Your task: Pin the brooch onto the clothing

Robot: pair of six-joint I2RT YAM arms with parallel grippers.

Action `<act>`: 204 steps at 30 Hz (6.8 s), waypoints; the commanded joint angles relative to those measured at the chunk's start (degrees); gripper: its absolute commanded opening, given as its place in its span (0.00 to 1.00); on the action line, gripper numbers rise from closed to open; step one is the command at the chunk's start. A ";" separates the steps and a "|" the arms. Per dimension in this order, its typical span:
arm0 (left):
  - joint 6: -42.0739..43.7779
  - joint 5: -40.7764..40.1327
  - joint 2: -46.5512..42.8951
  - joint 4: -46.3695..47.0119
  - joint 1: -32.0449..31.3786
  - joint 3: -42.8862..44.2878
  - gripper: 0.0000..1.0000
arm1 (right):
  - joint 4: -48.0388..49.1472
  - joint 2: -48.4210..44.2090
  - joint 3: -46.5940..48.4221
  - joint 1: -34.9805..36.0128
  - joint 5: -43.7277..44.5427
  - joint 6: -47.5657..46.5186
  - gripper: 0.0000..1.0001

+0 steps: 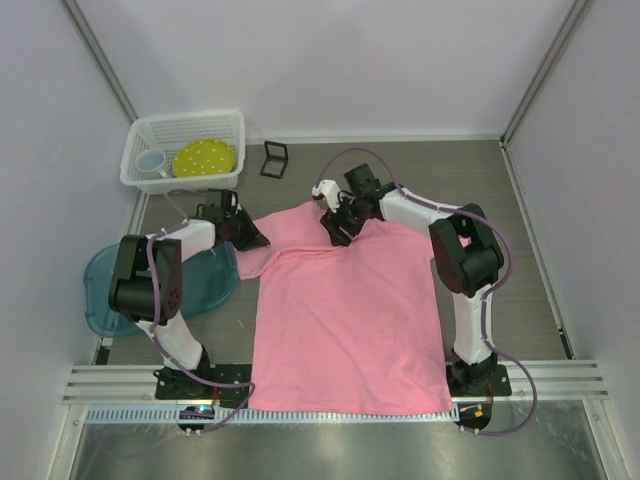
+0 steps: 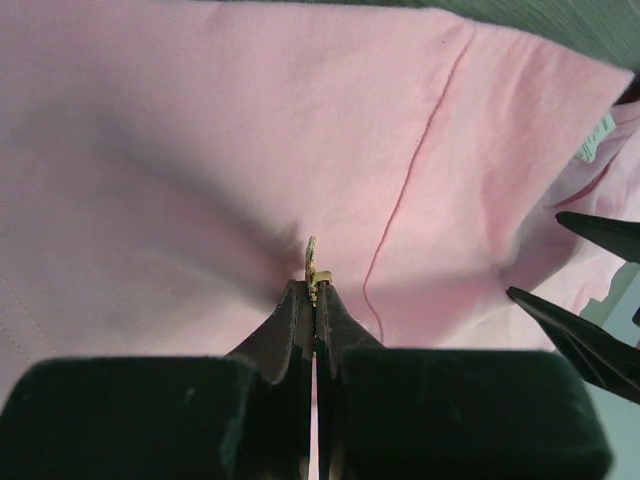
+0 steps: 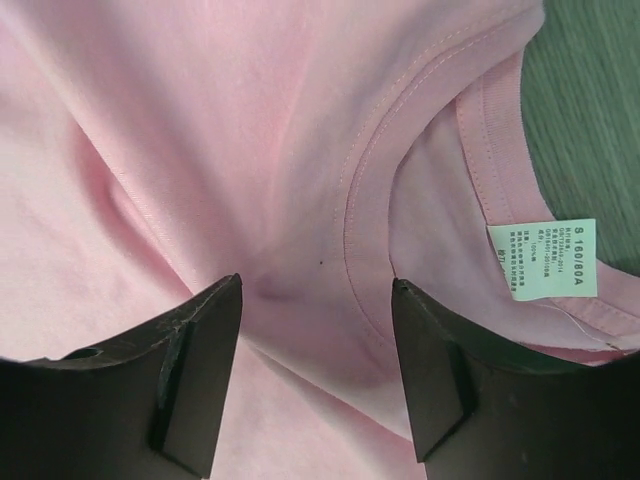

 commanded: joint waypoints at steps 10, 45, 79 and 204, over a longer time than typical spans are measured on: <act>0.98 13.12 -0.72 8.60 -0.64 7.87 0.00 | 6.45 -4.36 3.31 0.54 -8.31 -4.92 0.49; 3.79 10.74 6.50 7.98 -2.14 8.23 0.00 | 7.24 2.77 8.41 0.37 -6.65 -13.54 0.64; 12.59 12.51 8.69 6.49 -2.58 17.64 0.00 | -8.66 15.15 21.24 2.03 -18.53 -26.73 0.44; 26.12 23.58 13.70 -1.94 -7.32 20.71 0.01 | 18.14 -4.79 -4.51 6.17 -7.27 -39.30 0.01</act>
